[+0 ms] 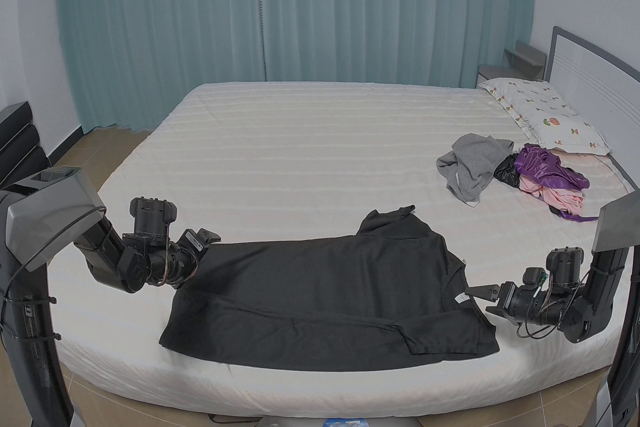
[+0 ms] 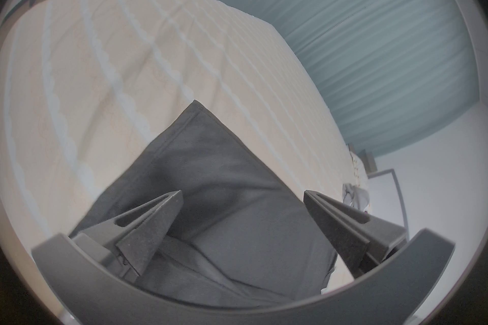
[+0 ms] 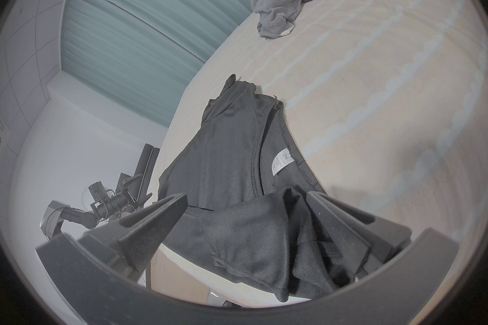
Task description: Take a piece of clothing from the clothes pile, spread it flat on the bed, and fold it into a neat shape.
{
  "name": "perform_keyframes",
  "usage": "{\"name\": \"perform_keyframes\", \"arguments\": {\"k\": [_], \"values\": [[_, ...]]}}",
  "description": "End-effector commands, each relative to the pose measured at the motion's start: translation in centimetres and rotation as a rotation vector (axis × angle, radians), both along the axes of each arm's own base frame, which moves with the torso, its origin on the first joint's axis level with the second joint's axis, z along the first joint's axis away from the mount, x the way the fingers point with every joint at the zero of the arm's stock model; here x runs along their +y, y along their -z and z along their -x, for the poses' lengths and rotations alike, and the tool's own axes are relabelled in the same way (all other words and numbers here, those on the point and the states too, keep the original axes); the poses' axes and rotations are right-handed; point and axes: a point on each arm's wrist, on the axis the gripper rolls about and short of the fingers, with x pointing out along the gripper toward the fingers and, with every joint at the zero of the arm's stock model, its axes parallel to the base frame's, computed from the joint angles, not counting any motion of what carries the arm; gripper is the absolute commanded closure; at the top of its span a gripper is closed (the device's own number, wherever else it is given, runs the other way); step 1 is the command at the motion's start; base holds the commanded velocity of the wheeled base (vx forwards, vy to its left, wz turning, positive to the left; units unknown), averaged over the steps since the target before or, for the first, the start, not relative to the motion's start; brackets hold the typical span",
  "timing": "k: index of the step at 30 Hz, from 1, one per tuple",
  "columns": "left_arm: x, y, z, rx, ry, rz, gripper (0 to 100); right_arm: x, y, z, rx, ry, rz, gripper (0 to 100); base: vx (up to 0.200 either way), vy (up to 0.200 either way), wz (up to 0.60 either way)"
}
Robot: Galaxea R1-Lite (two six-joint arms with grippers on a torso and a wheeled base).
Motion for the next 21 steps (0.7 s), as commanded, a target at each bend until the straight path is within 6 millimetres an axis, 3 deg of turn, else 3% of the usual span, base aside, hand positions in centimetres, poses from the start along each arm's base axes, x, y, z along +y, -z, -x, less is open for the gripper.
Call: {"name": "perform_keyframes", "arguments": {"k": [1,12,21], "values": [[2.0,0.5,0.7,0.023,0.026,-0.054,0,0.0,0.1,0.1,0.004,-0.002,-0.001,0,0.0,0.0,0.0],[3.5,2.9,2.9,0.063,0.265,-0.112,0,0.0,0.3,0.2,0.015,-0.002,-0.001,0,0.0,0.0,0.0],[3.8,3.5,3.0,0.013,0.263,-0.141,0,0.1,0.3,0.4,0.002,-0.004,0.0,0,0.0,0.0,0.0]]}}
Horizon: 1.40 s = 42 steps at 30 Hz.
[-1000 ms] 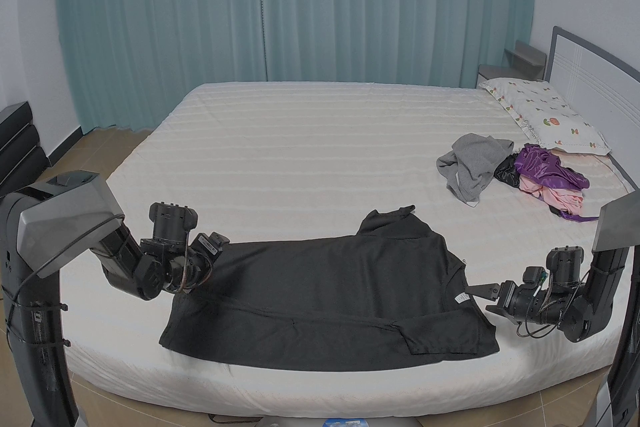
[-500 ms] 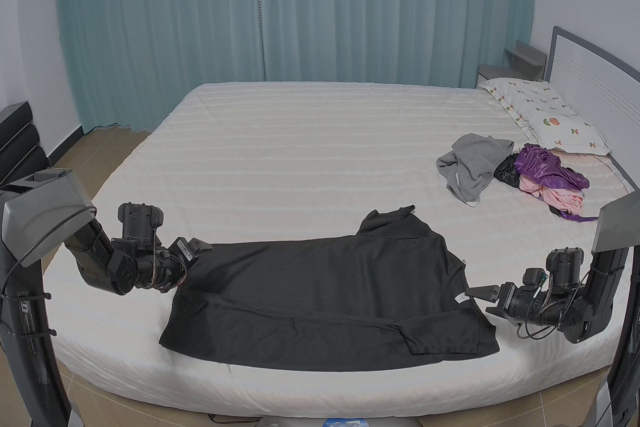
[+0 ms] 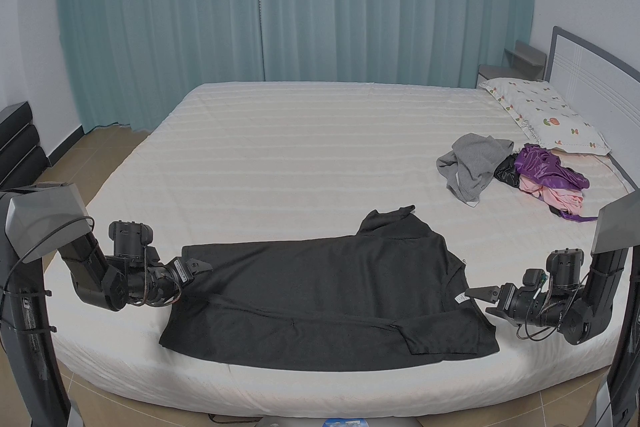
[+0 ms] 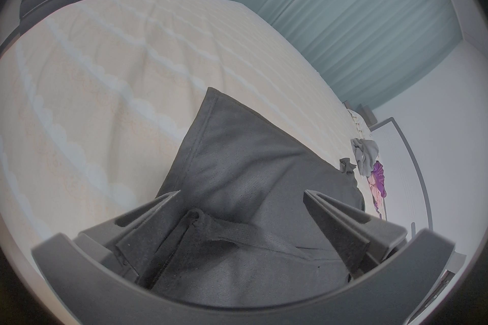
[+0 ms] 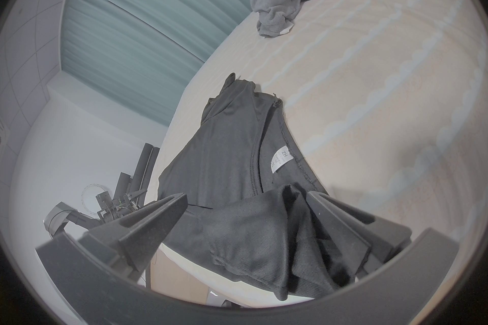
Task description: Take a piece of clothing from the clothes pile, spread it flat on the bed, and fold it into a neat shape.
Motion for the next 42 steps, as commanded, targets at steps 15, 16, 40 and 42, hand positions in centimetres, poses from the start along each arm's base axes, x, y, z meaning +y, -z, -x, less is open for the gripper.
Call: {"name": "perform_keyframes", "arguments": {"k": [15,16,40,42], "values": [[-0.2,0.9,0.3,0.023,0.001,-0.014,100,0.0,0.3,0.2,-0.003,0.0,0.001,0,0.0,0.0,0.0],[-0.2,1.0,0.3,0.026,-0.015,-0.03,100,0.0,0.3,0.2,-0.002,0.001,0.0,0,0.0,0.0,0.0],[0.5,-1.7,3.4,0.019,-0.048,-0.066,100,0.3,0.4,-0.4,-0.051,-0.005,0.012,0,0.0,0.0,0.0],[0.5,-2.2,3.5,0.007,-0.05,-0.065,100,1.1,0.7,-0.6,-0.058,-0.037,0.032,0,0.0,0.0,0.0]]}}
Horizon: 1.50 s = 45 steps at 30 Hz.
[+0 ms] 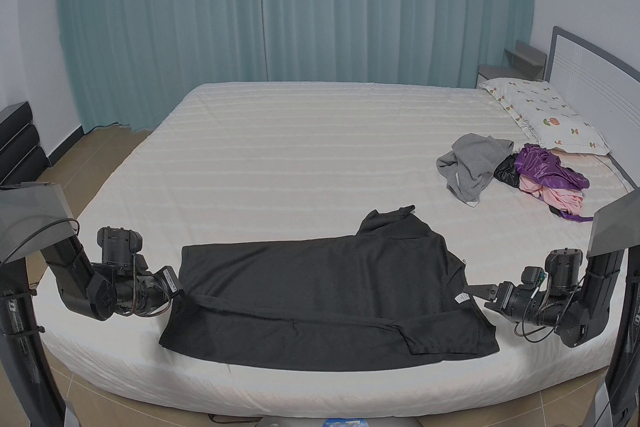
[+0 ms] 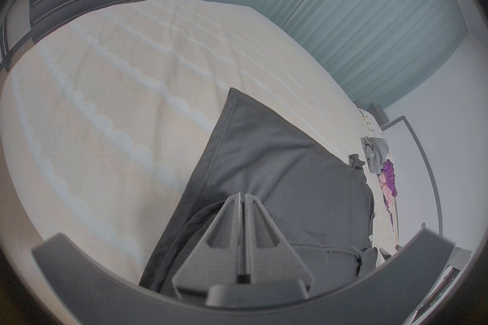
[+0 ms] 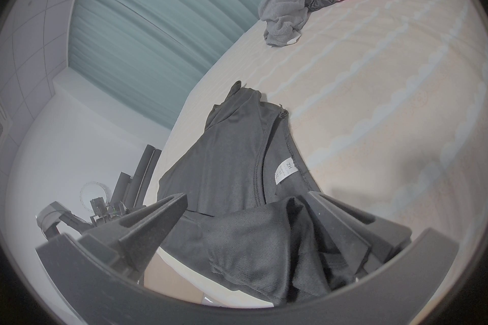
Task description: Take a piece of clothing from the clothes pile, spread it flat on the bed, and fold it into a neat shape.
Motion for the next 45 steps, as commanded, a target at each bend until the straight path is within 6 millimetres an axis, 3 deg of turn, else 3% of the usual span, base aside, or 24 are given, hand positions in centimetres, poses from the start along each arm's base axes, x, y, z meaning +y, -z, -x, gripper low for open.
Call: {"name": "perform_keyframes", "arguments": {"k": [1,8,19,41,42,45], "values": [[0.0,-1.3,0.3,-0.03,-0.004,0.004,100,1.1,0.7,-0.2,-0.003,-0.047,0.026,0,0.0,0.0,0.0],[0.0,-1.2,0.6,-0.024,-0.011,0.01,100,2.5,1.9,-1.9,-0.047,-0.122,0.069,0,0.0,0.0,0.0],[-0.1,-1.1,0.6,-0.017,-0.008,0.01,100,1.8,2.5,-2.8,-0.068,-0.129,0.115,0,0.0,0.0,0.0],[-0.1,-1.1,0.6,-0.016,-0.008,0.01,100,1.3,3.7,-1.7,-0.068,-0.197,0.216,0,0.0,0.0,0.0],[-0.1,-1.1,0.6,-0.016,-0.007,0.009,100,1.3,3.7,-1.7,-0.07,-0.197,0.218,100,0.0,0.0,0.0],[-0.1,-1.1,0.6,-0.014,-0.008,0.01,100,1.3,3.8,-1.6,-0.066,-0.185,0.234,100,0.0,0.0,0.0]]}}
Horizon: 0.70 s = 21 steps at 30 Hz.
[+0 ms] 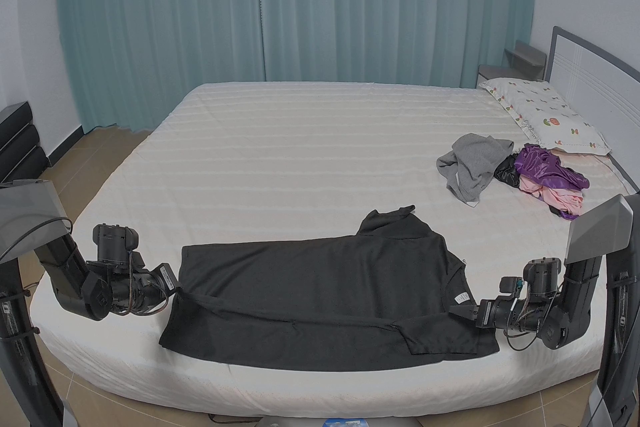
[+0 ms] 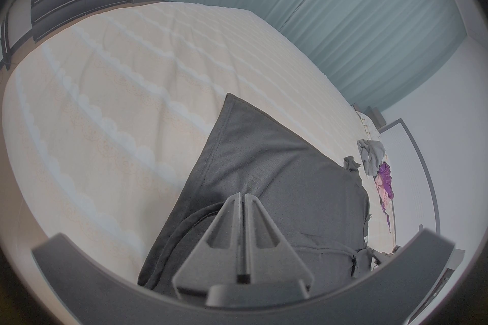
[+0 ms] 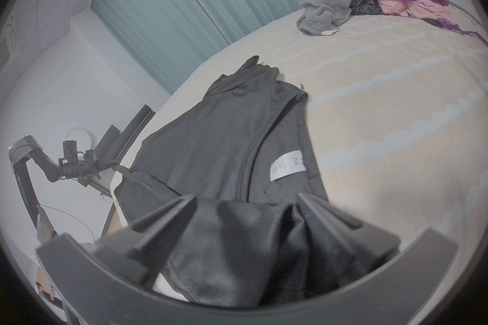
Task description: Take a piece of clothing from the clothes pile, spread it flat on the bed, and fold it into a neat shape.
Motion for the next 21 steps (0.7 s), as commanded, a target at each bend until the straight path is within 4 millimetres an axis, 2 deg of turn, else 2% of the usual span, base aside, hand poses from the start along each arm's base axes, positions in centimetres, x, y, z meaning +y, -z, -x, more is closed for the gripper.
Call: {"name": "perform_keyframes", "arguments": {"k": [1,11,21], "values": [[0.0,0.0,0.0,0.001,-0.001,0.001,100,0.0,0.2,0.1,0.006,0.004,0.007,100,0.0,0.0,0.0],[0.1,-0.1,0.3,0.004,-0.004,0.0,100,-0.8,-0.3,0.6,0.002,0.022,0.0,100,0.0,0.0,0.0],[0.1,-1.8,2.8,-0.005,-0.014,-0.011,100,-1.0,-2.9,2.1,-0.044,0.043,-0.078,100,0.0,0.0,0.0]]}}
